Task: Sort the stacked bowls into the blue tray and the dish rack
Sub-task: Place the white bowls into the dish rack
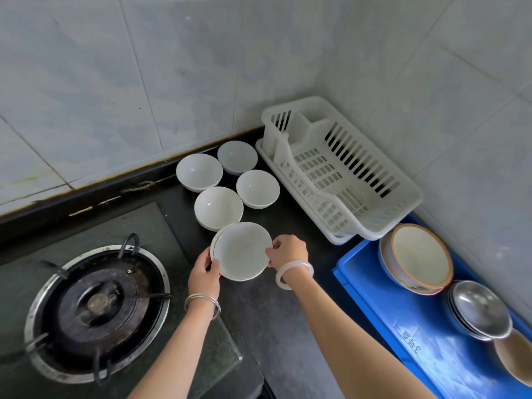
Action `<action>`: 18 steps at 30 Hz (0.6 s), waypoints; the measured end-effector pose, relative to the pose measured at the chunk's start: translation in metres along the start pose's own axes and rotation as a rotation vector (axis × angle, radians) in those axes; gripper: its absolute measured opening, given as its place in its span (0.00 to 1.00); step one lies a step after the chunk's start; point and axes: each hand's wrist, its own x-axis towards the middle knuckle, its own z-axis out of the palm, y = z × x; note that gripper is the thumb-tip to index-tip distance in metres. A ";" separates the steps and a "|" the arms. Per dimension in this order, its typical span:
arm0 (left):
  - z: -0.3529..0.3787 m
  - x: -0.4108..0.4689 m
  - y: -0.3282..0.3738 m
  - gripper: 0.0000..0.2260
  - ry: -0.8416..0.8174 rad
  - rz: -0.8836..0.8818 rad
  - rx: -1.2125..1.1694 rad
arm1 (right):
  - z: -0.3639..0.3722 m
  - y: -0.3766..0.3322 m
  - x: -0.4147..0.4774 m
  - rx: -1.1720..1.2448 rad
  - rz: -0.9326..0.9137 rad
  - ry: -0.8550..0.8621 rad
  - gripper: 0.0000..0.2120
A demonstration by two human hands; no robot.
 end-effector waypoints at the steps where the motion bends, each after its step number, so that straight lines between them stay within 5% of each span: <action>1: 0.000 0.000 0.000 0.17 -0.002 0.003 0.003 | 0.000 0.001 0.002 -0.001 0.003 -0.016 0.02; 7: 0.001 0.000 0.003 0.15 0.010 -0.048 -0.094 | 0.001 0.010 0.013 0.112 0.046 -0.088 0.07; 12: 0.000 -0.001 0.008 0.14 0.019 -0.086 -0.098 | 0.008 0.018 0.011 0.599 0.196 -0.357 0.17; 18: 0.003 -0.007 0.024 0.13 0.044 -0.022 0.016 | 0.005 0.024 0.013 0.624 0.150 -0.303 0.16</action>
